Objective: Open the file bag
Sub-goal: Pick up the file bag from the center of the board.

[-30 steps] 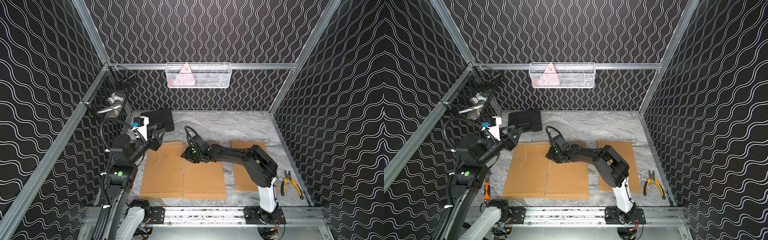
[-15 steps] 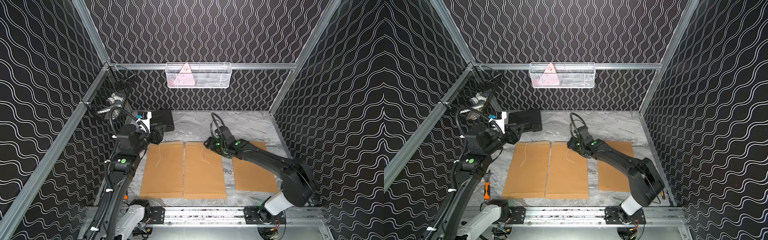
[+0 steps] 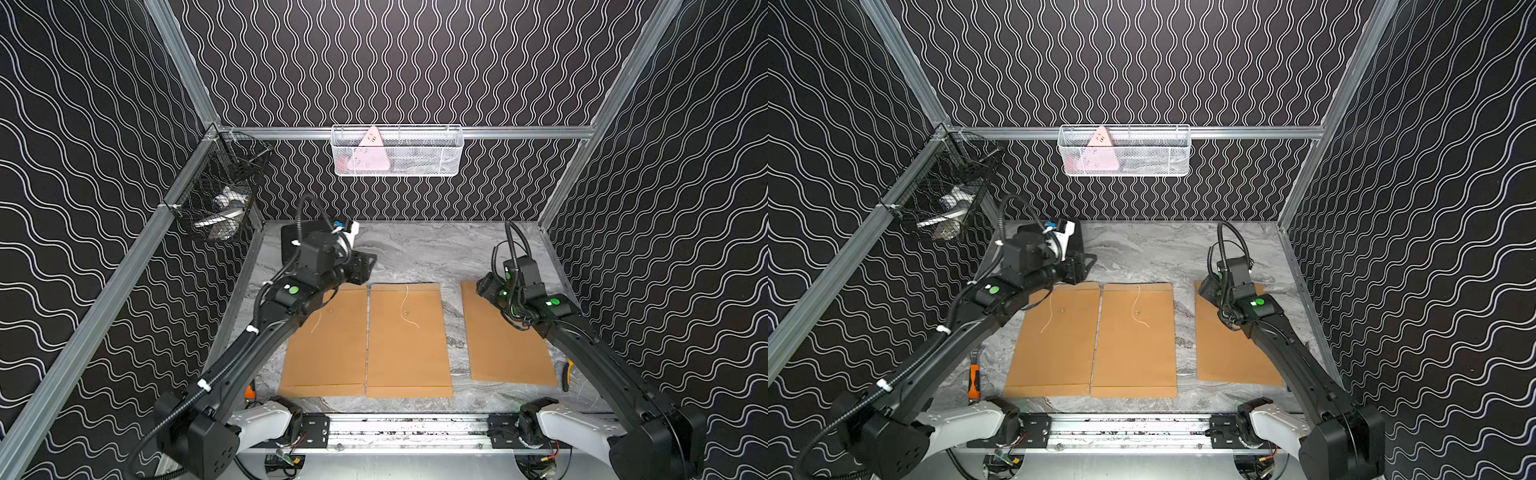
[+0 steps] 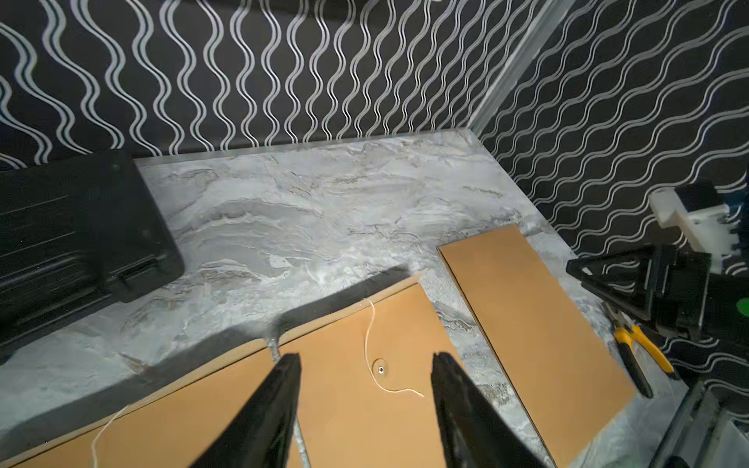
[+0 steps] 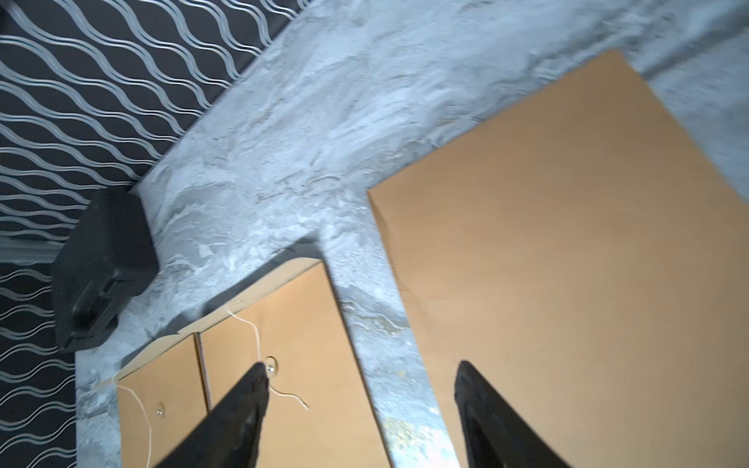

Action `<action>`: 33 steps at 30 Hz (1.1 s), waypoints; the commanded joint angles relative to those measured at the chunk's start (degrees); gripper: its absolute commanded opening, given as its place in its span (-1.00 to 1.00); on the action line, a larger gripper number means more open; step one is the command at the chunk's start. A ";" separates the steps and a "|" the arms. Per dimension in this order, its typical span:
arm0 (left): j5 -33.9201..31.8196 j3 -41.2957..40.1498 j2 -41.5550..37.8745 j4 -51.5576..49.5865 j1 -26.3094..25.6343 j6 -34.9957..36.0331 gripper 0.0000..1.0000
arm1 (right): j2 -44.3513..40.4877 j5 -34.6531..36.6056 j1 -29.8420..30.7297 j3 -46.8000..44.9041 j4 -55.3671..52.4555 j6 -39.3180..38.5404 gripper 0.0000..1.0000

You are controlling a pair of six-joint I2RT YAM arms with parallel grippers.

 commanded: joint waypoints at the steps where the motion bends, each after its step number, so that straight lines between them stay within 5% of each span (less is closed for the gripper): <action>1: -6.71 3.25 4.78 -1.77 -5.69 0.74 0.13 | -2.07 1.13 -2.18 -1.34 -4.21 1.91 0.49; 11: -4.25 15.81 25.52 0.87 -18.44 1.09 0.12 | -10.84 1.09 -9.29 -5.13 -11.41 7.48 0.58; 25: 3.14 36.17 50.18 -4.66 -26.08 3.46 0.09 | -16.11 1.04 -10.58 -11.12 -18.10 19.13 0.54; 29: 3.99 37.21 53.60 -4.11 -26.98 2.70 0.08 | -18.70 3.89 -10.58 -12.47 -21.51 22.98 0.20; 33: 4.35 37.45 55.27 -3.14 -27.42 2.33 0.08 | -21.80 6.92 -10.58 -12.44 -26.37 26.08 -0.40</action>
